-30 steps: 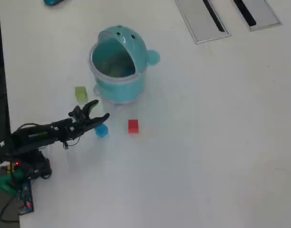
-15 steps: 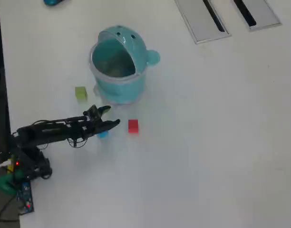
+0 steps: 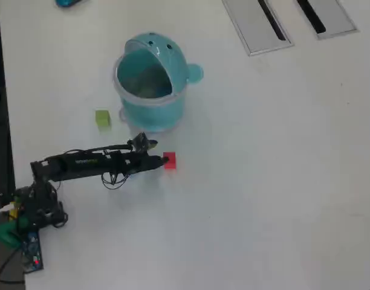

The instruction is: Grasp RGB lego blocks and put them in the bin one by one.

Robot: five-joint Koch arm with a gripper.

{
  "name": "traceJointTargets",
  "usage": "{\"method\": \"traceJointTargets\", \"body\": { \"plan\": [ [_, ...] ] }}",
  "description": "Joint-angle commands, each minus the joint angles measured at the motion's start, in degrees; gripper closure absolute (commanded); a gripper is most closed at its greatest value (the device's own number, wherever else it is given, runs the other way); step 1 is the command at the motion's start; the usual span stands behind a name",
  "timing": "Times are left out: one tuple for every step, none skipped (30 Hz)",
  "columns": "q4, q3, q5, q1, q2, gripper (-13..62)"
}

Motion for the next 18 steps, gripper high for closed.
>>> {"method": "traceJointTargets", "body": {
  "plan": [
    [2.5, -7.0, -1.6, 1.3, -0.6, 17.8],
    [3.1, -8.2, -1.9, 1.8, -1.4, 17.8],
    [4.0, -9.1, -2.4, 2.4, -2.2, 17.8],
    [4.8, -9.4, -2.8, 2.6, -2.7, 17.8],
    [5.7, -9.5, -3.2, 3.0, -3.4, 17.8],
    [6.9, -9.6, -3.4, 3.3, -3.5, 17.8],
    [7.5, -9.6, -4.1, 3.4, -3.8, 17.8],
    [8.3, -9.6, -4.7, 3.5, -4.1, 17.8],
    [8.7, -9.6, -4.7, 3.6, -4.4, 17.8],
    [8.8, -9.6, -4.7, 3.6, -4.7, 17.8],
    [8.9, -9.8, -4.7, 3.6, -5.1, 17.8],
    [9.1, -10.0, -4.7, 3.6, -5.4, 17.8],
    [9.8, -10.7, -4.7, 3.6, -5.9, 17.8],
    [10.0, -11.2, -4.7, 3.5, -6.3, 17.8],
    [10.2, -12.0, -4.7, 3.5, -6.9, 17.8],
    [10.2, -12.6, -4.7, 3.4, -7.4, 17.8],
    [10.3, -13.2, -4.7, 3.3, -7.9, 17.8],
    [10.5, -14.2, -4.7, 3.2, -8.7, 17.8]
  ]
}}
